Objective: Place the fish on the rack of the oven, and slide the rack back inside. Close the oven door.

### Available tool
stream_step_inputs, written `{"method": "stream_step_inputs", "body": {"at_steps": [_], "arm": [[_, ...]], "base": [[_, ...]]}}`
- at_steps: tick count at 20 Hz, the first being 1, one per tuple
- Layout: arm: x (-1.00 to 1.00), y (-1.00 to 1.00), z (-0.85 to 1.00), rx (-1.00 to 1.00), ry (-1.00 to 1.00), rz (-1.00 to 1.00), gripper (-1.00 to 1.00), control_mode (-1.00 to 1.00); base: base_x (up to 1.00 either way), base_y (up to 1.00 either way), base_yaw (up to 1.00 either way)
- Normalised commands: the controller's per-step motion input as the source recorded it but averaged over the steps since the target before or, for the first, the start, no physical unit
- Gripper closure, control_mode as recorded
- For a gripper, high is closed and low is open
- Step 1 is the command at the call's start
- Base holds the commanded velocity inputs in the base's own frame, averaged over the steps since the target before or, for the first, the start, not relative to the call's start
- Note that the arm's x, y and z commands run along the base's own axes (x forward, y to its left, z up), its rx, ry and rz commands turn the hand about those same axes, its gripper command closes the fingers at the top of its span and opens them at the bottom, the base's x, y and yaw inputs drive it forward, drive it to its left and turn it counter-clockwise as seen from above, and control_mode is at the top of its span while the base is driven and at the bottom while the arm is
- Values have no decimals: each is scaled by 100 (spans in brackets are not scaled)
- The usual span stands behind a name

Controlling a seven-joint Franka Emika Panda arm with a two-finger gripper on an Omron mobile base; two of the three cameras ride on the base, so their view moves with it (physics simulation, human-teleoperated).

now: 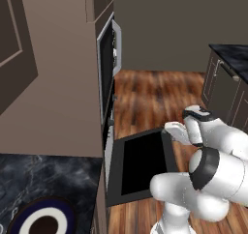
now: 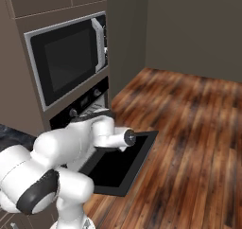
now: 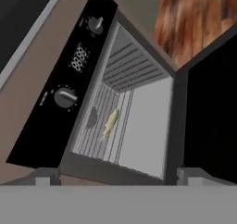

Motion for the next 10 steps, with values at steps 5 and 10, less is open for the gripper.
{"method": "stream_step_inputs", "body": {"at_steps": [5, 10], "arm": [[-54, -69, 67, 0, 20, -28, -100, -100], [-18, -67, 49, 0, 35, -35, -100, -100]], "base": [[0, 0, 0], [0, 0, 0]]}}
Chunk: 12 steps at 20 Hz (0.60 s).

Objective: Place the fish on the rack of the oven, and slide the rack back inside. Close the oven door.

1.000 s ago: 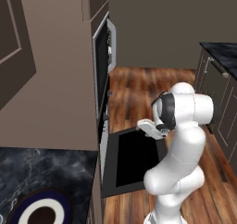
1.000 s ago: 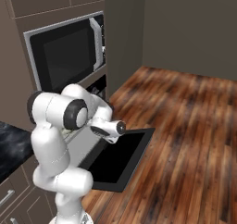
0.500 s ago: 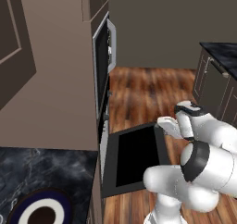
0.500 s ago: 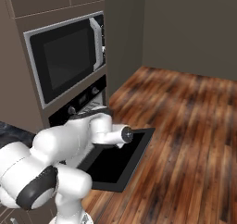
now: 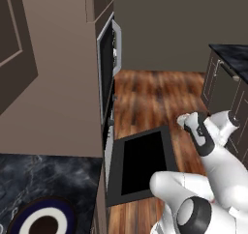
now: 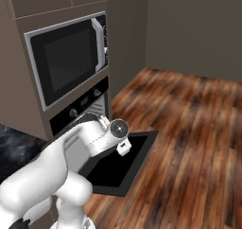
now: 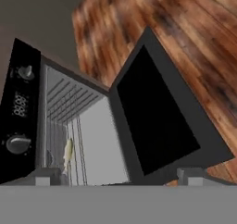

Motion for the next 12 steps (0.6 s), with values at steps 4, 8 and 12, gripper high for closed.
{"method": "stream_step_inputs", "body": {"at_steps": [4, 8, 12], "arm": [[0, -77, -2, 0, 28, -32, -100, -100], [0, -80, -36, 2, 12, -28, -100, -100], [0, -61, -38, 8, 3, -28, -100, -100]], "base": [[0, 0, 0], [0, 0, 0], [0, 0, 0]]}}
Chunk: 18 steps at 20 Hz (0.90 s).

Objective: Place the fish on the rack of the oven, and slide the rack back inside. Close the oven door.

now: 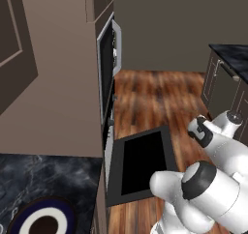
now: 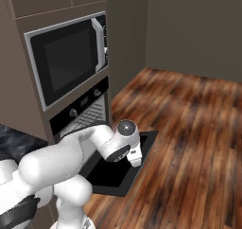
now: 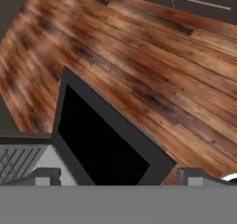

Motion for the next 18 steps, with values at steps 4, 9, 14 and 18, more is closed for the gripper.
{"method": "stream_step_inputs", "body": {"at_steps": [4, 9, 14, 18], "arm": [[0, -34, -47, 16, 0, -23, -100, -100], [0, -6, -46, 21, -3, -14, -100, -100], [1, -5, -51, 29, -7, -6, -100, -100], [5, -17, -32, 28, 0, 0, -100, -100]], "base": [[0, 0, 0], [0, 0, 0], [0, 0, 0], [0, 0, 0]]}}
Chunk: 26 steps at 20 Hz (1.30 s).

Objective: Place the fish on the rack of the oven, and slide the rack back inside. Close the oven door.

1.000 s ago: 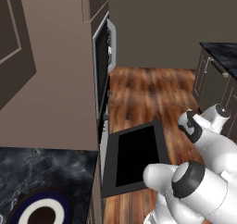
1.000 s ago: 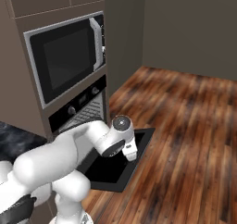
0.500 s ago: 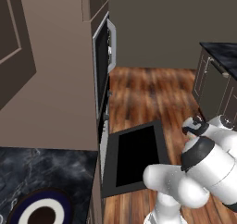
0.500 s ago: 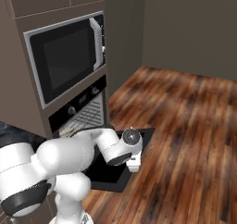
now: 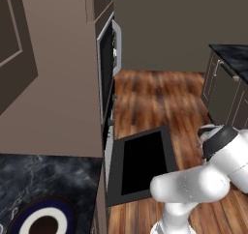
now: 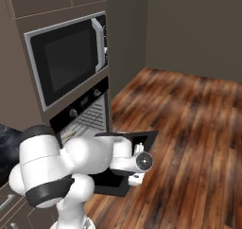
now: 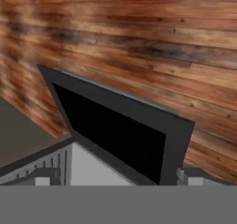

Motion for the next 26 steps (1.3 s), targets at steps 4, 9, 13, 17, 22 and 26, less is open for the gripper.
{"method": "stream_step_inputs", "body": {"at_steps": [4, 9, 13, 17, 22, 26], "arm": [[0, -59, 0, 16, 0, 0, -100, -100], [14, -26, -13, 19, 0, 0, -100, -100], [34, 0, -38, 23, 0, 0, -100, -100], [19, -1, -60, 20, 0, 4, -100, -100], [0, -10, -56, 16, -5, 4, -100, -100], [-7, -47, -30, 15, -6, 1, -100, -100]], "base": [[0, 0, 0], [0, 0, 0], [0, 0, 0], [0, 0, 0], [0, 0, 0], [0, 0, 0]]}}
